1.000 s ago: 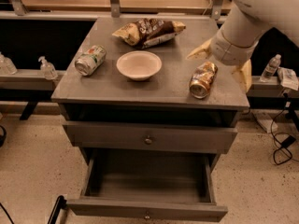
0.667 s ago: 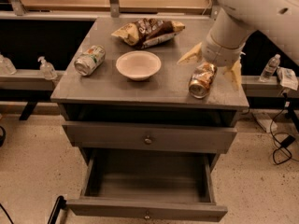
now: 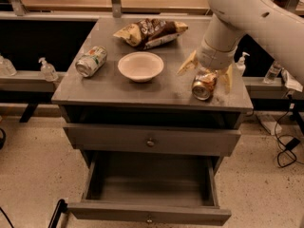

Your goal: Place orange can into middle drawer

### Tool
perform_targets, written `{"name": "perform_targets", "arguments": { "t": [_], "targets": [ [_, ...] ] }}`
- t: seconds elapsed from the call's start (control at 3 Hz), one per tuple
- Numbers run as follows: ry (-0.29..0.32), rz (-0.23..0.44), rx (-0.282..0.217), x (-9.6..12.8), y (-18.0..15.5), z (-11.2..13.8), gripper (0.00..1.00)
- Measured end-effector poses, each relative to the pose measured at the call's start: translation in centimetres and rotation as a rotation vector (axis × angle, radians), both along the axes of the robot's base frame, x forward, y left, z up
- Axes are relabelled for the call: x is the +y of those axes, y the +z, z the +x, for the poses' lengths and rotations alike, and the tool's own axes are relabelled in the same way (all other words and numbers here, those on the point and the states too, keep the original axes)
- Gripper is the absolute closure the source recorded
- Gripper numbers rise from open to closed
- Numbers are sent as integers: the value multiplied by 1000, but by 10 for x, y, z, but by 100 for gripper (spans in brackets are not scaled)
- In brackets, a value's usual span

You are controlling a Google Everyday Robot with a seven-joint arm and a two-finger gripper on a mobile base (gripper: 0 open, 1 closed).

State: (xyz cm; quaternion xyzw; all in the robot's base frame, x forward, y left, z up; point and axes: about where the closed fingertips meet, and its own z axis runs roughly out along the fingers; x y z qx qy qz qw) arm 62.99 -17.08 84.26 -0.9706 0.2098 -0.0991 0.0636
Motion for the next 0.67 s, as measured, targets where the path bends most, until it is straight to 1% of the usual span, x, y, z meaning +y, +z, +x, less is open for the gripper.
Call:
{"name": "perform_targets", "arguments": {
  "t": [0.33,0.67],
  "targets": [
    [-8,-23,8,-2,-7,4,35],
    [-47,-59,-12,-3,-6,4,54]
  ]
}}
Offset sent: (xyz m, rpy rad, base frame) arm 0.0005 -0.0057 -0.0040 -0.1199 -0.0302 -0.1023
